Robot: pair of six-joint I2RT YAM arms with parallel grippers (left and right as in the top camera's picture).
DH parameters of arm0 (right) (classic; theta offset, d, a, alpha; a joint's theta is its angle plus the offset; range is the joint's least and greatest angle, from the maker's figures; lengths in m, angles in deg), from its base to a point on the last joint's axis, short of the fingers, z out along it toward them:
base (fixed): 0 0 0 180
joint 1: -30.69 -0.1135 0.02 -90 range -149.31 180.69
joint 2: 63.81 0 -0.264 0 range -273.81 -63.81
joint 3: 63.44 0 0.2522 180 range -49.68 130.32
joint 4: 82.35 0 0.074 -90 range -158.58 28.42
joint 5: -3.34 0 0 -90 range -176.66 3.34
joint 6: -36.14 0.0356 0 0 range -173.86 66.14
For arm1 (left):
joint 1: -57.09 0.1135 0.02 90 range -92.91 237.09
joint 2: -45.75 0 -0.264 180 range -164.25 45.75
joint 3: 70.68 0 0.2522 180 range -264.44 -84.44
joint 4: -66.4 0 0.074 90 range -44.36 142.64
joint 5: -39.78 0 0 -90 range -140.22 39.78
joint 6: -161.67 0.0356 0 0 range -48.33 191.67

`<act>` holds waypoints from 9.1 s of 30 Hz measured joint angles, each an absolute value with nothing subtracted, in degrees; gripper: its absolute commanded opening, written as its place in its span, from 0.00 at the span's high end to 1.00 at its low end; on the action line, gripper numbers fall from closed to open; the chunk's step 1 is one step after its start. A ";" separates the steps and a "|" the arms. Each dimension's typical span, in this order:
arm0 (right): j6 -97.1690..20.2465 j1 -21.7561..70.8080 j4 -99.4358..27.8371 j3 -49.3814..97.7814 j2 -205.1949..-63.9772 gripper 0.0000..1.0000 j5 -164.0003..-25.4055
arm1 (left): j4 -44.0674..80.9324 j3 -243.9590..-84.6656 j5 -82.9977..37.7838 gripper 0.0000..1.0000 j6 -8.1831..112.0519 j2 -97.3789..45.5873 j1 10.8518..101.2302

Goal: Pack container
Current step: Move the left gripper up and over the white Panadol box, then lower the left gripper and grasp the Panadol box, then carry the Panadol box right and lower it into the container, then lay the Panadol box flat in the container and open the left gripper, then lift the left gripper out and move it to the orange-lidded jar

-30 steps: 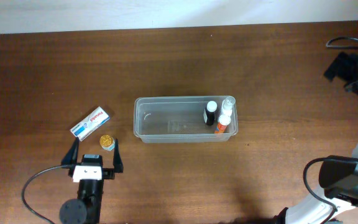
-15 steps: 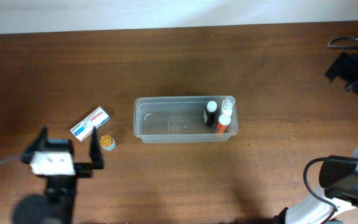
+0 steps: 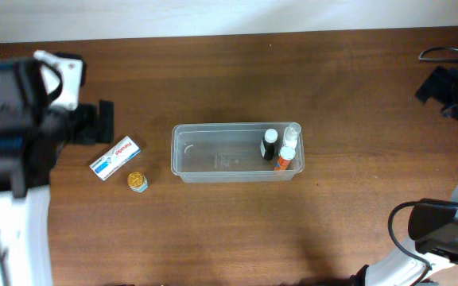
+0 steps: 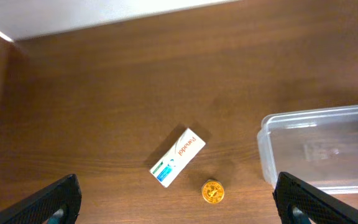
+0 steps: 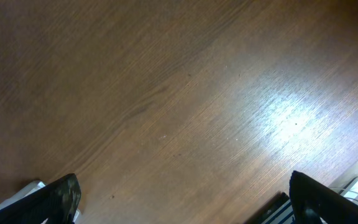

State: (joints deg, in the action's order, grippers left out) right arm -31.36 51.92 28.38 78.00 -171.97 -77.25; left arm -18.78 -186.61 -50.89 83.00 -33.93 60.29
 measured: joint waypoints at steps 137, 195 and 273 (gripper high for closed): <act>-31.34 51.92 28.38 78.02 -171.97 0.02 -77.25 | -14.34 -182.65 -44.09 0.59 71.92 -67.30 64.36; -31.38 51.92 28.41 78.02 -171.97 0.02 -77.25 | -5.07 -171.94 -47.41 0.58 124.47 -67.35 27.05; -31.36 51.92 28.41 78.04 -171.97 0.02 -77.25 | -7.30 -181.27 -47.09 0.14 120.95 -69.27 27.05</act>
